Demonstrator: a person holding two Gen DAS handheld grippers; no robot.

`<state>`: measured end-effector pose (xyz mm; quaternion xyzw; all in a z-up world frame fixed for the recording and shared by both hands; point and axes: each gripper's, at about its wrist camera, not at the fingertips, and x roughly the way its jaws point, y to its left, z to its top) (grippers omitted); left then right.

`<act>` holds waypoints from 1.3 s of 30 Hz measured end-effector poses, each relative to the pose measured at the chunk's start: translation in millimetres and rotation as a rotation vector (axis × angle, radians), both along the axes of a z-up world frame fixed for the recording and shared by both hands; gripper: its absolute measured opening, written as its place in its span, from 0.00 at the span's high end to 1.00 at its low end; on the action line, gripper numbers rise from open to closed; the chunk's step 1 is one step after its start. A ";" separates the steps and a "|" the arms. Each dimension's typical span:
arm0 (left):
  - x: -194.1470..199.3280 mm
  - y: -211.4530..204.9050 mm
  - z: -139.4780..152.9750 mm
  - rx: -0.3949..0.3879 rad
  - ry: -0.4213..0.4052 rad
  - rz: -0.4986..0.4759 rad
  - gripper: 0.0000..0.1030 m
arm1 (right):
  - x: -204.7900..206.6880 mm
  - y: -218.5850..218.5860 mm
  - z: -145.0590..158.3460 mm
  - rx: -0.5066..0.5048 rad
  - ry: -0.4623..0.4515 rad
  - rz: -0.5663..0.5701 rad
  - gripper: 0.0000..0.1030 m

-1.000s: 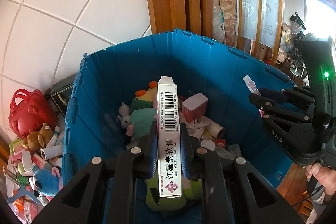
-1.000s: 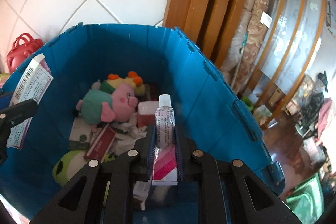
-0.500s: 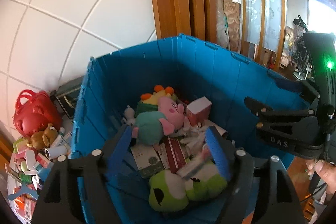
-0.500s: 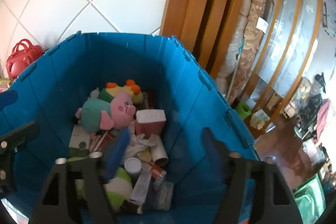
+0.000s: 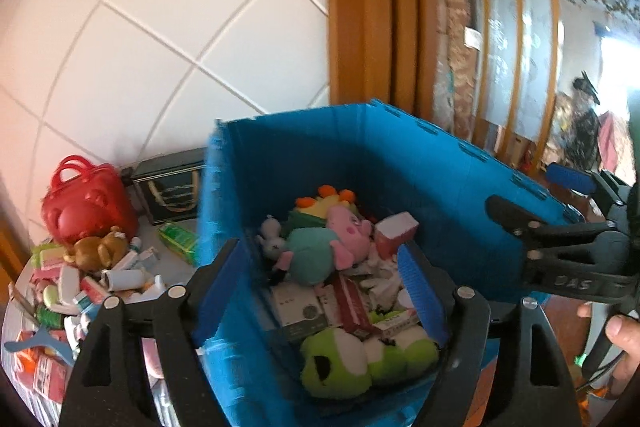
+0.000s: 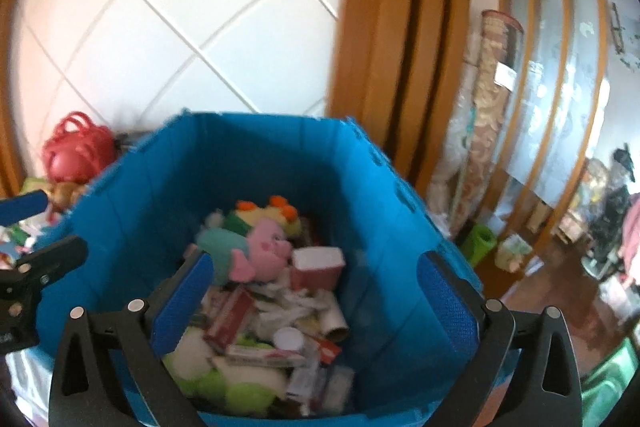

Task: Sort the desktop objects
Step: 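Move both tools back from the bin to the pile on the bed, then grasp the pink-white tissue pack with the left tool while the right tool grasps the white glove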

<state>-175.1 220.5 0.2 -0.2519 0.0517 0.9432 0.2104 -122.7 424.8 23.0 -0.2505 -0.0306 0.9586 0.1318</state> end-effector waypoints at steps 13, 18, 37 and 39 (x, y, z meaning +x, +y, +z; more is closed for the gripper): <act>-3.4 -174.9 -21.8 -0.008 0.010 0.279 0.13 | -1.9 -118.3 35.6 -0.081 0.126 0.200 0.00; -10.6 -268.1 -49.8 -0.035 -0.052 0.367 0.13 | -11.7 -181.3 39.4 -0.100 0.137 0.279 0.00; -66.0 -564.2 -233.0 -0.124 -0.488 0.584 0.13 | -142.8 -365.3 -112.3 -0.157 -0.286 0.251 0.00; -76.3 -571.0 -248.2 -0.121 -0.526 0.579 0.13 | -149.8 -366.8 -130.8 -0.157 -0.340 0.237 0.00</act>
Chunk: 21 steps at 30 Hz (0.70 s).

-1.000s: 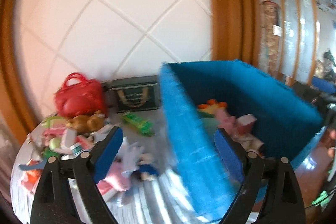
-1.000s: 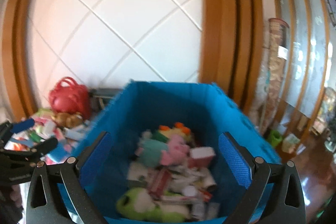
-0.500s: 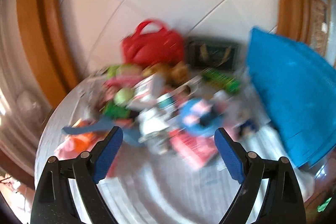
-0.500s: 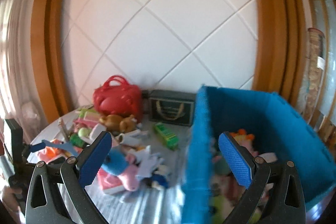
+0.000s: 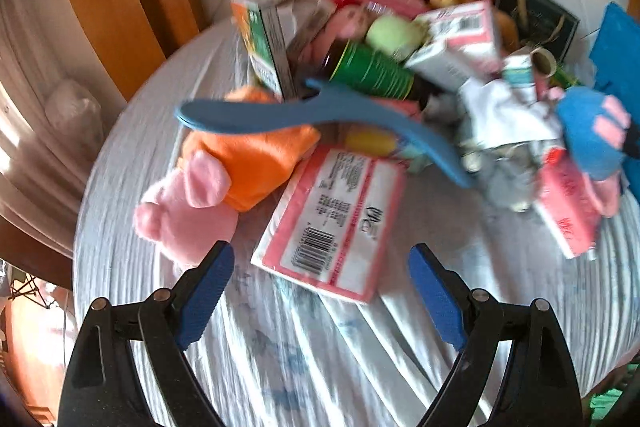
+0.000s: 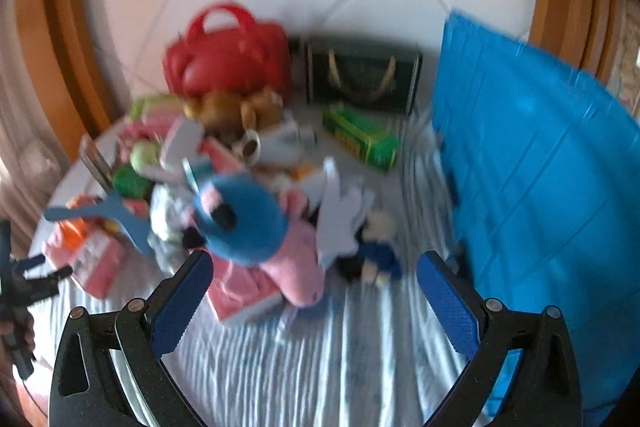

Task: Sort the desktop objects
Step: 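Grasp the pink-white tissue pack with the left tool while the right tool grasps the white glove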

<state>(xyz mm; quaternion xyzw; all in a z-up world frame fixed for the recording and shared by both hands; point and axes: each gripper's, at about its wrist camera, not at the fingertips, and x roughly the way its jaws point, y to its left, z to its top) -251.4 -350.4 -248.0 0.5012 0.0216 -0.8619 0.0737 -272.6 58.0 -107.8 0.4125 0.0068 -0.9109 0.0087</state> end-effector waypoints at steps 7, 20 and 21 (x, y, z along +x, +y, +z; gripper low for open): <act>-37.5 -2.3 -43.7 0.010 -0.136 -0.015 0.13 | -12.5 8.0 -40.4 0.034 -0.108 -0.059 0.00; -25.5 0.9 -50.7 0.071 -0.145 0.024 0.12 | -55.1 -3.2 -91.5 0.041 -0.202 0.007 0.00; -17.5 3.3 -48.0 0.072 -0.139 0.030 0.12 | -58.6 -2.8 -96.1 0.035 -0.210 0.011 0.00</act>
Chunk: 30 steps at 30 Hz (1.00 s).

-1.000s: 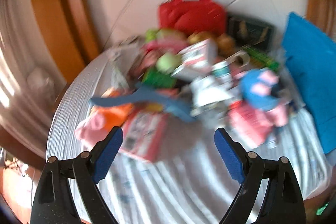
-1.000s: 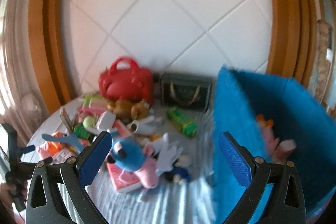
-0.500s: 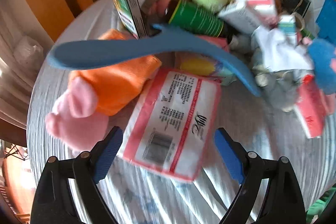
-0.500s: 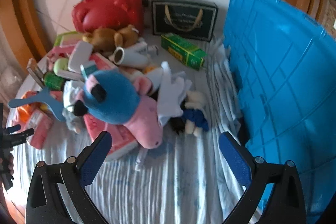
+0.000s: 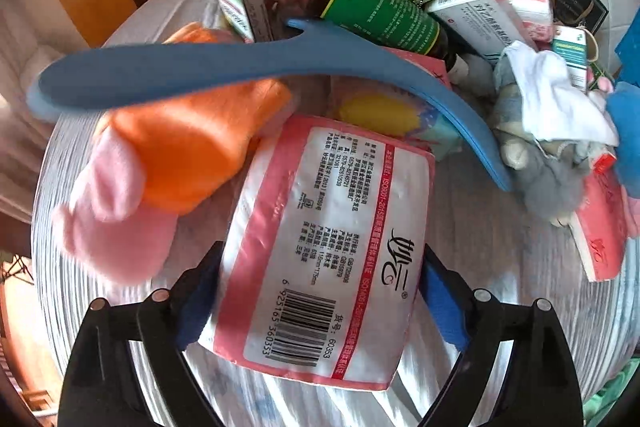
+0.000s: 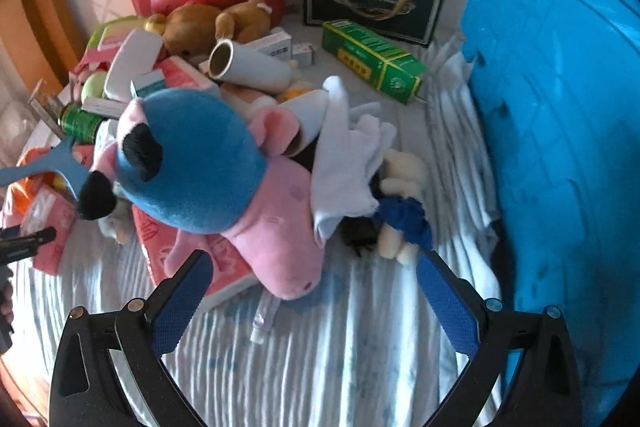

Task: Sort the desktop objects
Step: 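Grasp the pink-white tissue pack with the left tool while the right tool grasps the white glove, then lift the tissue pack and glove and carry them toward the blue bin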

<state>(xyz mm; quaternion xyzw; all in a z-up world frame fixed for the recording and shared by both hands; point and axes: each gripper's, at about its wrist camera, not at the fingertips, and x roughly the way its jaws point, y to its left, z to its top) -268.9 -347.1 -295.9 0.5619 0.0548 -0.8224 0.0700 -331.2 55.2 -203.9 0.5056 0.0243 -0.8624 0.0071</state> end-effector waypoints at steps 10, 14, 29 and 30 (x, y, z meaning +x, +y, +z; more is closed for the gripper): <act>30.8 16.1 29.0 0.003 0.066 0.049 0.12 | -38.9 51.5 -9.8 -0.080 -0.020 -0.127 0.02; 14.9 11.4 46.6 0.009 0.090 0.069 0.12 | -68.6 48.0 -22.1 -0.069 -0.059 -0.097 0.13; 4.4 46.5 96.7 -0.021 0.217 -0.003 0.12 | -64.1 38.9 1.8 -0.110 0.010 -0.042 0.93; 6.4 50.2 103.9 -0.022 0.236 -0.016 0.12 | -55.2 38.0 15.7 -0.108 0.042 -0.036 0.93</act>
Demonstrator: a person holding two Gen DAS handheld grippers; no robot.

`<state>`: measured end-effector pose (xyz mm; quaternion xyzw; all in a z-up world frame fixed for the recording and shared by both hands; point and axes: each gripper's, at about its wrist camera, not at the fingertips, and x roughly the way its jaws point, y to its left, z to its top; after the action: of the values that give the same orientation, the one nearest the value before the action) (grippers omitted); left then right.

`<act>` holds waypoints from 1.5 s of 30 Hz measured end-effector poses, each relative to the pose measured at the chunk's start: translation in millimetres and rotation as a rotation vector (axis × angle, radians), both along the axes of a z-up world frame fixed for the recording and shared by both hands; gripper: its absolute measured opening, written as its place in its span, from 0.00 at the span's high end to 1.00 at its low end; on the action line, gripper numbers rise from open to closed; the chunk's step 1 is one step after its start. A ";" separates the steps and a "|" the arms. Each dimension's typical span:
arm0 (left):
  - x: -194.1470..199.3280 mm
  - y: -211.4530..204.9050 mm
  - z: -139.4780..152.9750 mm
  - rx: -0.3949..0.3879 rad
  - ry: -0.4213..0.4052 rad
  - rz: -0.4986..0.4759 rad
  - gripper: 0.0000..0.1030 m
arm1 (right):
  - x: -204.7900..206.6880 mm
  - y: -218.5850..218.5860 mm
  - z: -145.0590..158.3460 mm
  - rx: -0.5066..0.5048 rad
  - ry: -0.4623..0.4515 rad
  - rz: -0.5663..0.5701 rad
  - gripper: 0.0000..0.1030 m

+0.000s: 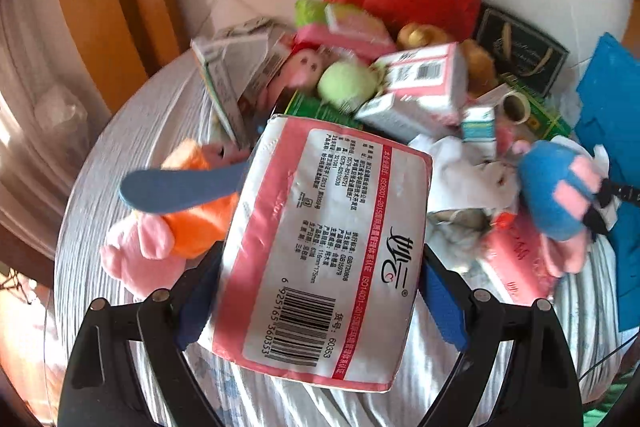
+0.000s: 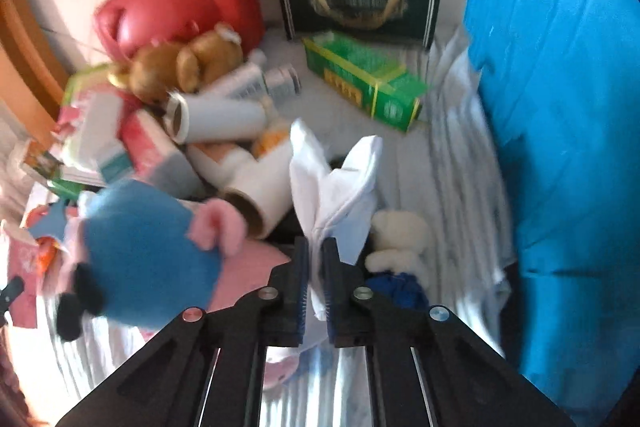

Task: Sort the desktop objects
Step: 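Lift the tissue pack and glove and carry them toward the blue bin, then lower the tissue pack and glove into the bin and open both tools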

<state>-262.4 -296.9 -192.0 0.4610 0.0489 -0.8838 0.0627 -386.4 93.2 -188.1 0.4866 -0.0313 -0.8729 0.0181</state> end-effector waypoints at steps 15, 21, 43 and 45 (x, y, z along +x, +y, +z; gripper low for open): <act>33.5 77.3 89.9 0.021 0.222 -0.229 0.12 | 121.1 5.8 150.5 0.023 0.359 -0.062 0.94; 34.8 152.2 130.6 0.061 0.293 -0.324 0.12 | 160.6 41.8 197.0 0.032 0.463 -0.089 0.94; 13.6 546.0 218.8 0.069 0.214 -0.692 0.12 | 218.9 335.1 238.9 0.188 0.391 -0.206 0.94; 8.7 565.8 207.4 0.061 0.155 -0.701 0.12 | 213.3 352.9 227.9 0.192 0.350 -0.204 0.94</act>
<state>-253.8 268.9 15.4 0.3830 -0.0811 -0.8821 -0.2621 -173.1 446.1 39.8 0.3217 0.0062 -0.9402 -0.1116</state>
